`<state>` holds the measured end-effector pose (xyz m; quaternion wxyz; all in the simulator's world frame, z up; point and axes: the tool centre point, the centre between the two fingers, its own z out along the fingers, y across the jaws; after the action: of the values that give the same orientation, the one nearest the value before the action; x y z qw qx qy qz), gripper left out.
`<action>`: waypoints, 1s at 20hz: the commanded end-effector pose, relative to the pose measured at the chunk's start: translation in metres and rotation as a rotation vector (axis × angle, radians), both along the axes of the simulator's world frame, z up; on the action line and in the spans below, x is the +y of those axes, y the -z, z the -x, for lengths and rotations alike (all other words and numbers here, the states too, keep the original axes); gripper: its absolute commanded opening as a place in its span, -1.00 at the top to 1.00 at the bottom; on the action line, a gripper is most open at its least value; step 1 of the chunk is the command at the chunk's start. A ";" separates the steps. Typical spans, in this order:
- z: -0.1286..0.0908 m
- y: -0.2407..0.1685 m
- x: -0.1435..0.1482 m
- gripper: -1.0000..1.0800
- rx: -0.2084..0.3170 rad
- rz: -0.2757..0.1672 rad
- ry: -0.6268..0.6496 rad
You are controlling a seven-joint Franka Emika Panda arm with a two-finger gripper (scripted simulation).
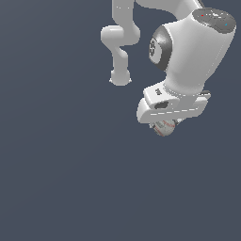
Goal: Pick up the object and move it to a goal position.
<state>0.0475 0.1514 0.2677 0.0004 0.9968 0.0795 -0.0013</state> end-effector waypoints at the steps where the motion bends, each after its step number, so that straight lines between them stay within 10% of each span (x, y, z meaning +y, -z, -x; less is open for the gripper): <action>1: 0.003 -0.030 0.010 1.00 -0.002 0.000 0.000; 20: 0.013 -0.189 0.065 1.00 -0.002 -0.001 0.001</action>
<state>0.0354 0.2131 0.4473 0.0001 0.9969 0.0793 -0.0008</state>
